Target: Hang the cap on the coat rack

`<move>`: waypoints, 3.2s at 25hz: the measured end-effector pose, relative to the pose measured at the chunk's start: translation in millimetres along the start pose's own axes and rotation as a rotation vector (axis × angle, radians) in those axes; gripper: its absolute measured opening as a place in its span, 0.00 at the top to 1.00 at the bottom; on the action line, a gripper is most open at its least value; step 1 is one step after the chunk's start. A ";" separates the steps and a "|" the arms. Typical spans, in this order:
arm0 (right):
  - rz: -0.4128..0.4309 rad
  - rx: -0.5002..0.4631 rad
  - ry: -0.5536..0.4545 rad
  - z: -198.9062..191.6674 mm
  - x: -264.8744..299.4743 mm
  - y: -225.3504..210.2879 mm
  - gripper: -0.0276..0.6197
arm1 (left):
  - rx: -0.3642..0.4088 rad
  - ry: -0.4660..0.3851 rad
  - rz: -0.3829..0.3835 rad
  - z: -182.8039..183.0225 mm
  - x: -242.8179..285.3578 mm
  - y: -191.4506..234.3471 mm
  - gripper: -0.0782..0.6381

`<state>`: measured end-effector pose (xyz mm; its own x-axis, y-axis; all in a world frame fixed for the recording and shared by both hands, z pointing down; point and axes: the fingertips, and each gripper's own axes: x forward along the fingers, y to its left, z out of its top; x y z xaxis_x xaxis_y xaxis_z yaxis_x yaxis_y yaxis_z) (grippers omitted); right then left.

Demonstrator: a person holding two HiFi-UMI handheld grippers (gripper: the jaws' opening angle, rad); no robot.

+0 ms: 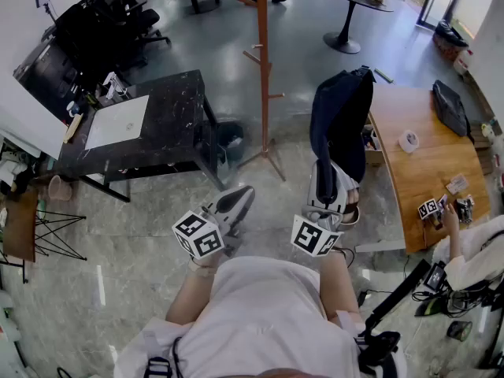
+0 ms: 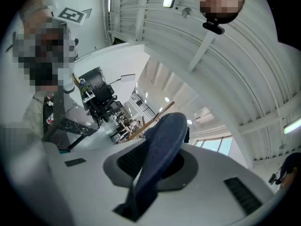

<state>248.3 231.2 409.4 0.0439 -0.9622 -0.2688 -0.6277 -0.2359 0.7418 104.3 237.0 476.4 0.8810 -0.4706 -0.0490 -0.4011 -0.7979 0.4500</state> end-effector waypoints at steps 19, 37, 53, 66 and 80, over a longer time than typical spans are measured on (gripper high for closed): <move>-0.042 -0.078 0.092 24.6 185.5 84.5 0.84 | -0.052 0.041 -0.035 92.5 31.9 210.2 0.88; -0.175 -0.199 0.174 75.5 338.3 111.1 0.84 | -0.073 0.090 -0.132 201.1 70.5 379.4 0.88; -0.215 -0.386 0.056 93.4 355.7 72.4 0.84 | -0.060 0.078 -0.231 204.6 131.8 345.5 0.88; -0.155 -0.407 0.014 103.7 366.7 86.1 0.84 | -0.072 0.044 -0.197 209.7 129.3 356.7 0.88; -0.087 -0.354 0.015 95.5 384.9 103.0 0.84 | -0.096 0.021 -0.106 211.3 108.2 377.2 0.88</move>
<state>126.3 -150.4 323.7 0.0984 -0.9378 -0.3330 -0.3134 -0.3468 0.8840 -4.7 -194.5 452.3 0.9227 -0.3767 -0.0821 -0.2807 -0.8023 0.5269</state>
